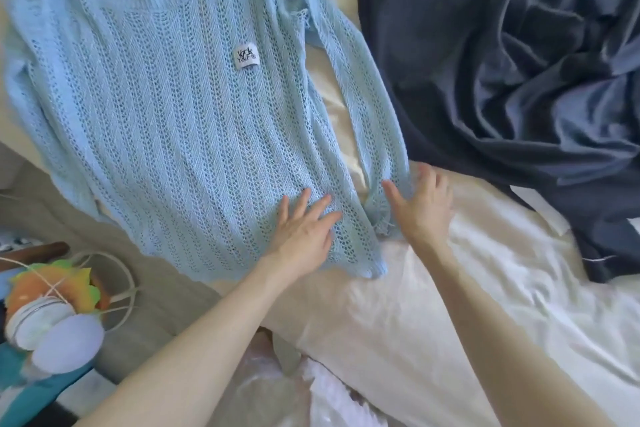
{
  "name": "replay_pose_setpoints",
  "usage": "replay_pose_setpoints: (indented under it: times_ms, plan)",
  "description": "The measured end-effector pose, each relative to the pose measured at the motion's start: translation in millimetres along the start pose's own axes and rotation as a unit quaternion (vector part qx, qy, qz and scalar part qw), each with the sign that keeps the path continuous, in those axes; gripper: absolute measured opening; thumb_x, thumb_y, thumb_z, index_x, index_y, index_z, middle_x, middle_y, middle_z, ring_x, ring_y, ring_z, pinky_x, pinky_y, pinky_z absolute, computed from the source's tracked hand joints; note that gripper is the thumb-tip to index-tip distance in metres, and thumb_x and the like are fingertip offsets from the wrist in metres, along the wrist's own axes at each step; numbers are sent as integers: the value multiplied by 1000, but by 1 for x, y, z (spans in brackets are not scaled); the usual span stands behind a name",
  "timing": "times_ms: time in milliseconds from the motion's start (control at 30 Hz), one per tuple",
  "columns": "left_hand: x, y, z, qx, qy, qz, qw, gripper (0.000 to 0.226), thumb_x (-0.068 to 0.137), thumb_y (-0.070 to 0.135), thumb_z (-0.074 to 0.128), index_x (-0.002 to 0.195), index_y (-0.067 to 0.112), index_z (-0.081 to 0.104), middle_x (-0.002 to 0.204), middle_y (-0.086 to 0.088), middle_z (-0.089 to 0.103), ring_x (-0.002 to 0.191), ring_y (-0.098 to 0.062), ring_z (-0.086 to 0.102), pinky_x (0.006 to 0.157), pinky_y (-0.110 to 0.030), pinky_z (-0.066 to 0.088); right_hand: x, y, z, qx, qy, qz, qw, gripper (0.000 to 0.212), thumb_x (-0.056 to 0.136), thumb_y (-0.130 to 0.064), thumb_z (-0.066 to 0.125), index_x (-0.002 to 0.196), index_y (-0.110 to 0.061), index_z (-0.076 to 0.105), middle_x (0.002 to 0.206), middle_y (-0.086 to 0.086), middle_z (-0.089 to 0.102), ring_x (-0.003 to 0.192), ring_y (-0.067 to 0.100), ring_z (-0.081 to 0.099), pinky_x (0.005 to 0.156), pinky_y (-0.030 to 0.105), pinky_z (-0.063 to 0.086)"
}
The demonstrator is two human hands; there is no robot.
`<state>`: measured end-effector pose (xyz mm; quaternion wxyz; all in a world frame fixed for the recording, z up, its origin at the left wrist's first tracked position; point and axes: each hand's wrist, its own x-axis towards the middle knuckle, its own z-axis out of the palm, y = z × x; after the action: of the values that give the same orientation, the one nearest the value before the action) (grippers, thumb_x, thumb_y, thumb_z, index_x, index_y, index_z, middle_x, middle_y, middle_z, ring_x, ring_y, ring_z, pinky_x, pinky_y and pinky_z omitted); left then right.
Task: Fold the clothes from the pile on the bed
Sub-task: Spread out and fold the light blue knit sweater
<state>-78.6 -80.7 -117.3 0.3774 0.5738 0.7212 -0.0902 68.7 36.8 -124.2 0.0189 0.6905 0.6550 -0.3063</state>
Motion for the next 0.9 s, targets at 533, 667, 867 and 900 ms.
replay_pose_setpoints:
  times_ms: [533, 667, 867, 900]
  plan:
    - [15, 1, -104, -583, 170, -140, 782, 18, 92, 15, 58, 106, 6, 60, 90, -10, 69, 79, -16, 64, 76, -35, 53, -51, -41, -15, 93, -156, -314, 932, 18, 89, -7, 60, 102, -10, 73, 89, 7, 68, 74, 23, 63, 73, 37, 51]
    - [-27, -39, -121, -742, 171, -89, 643, 15, 90, 11, 52, 100, 14, 63, 81, 3, 71, 73, -13, 67, 68, -25, 54, -32, -56, -22, 105, -147, -218, 959, 18, 93, -13, 56, 102, -10, 71, 96, 7, 71, 86, 26, 64, 82, 34, 48]
    - [-76, -117, -92, -640, 104, -274, 710, 24, 96, 10, 48, 118, 13, 56, 107, -9, 63, 84, -18, 60, 66, -27, 51, -5, -122, -14, 228, -259, -52, 937, 25, 98, -16, 48, 113, -2, 62, 89, 7, 64, 76, 19, 58, 71, 26, 45]
    - [-75, -129, -88, -603, 90, -307, 731, 31, 96, 15, 50, 127, 15, 50, 110, -6, 61, 92, -18, 58, 74, -31, 49, 0, -135, -10, 306, -296, 21, 904, 25, 99, -16, 47, 114, -1, 59, 88, 8, 62, 73, 19, 57, 70, 28, 48]
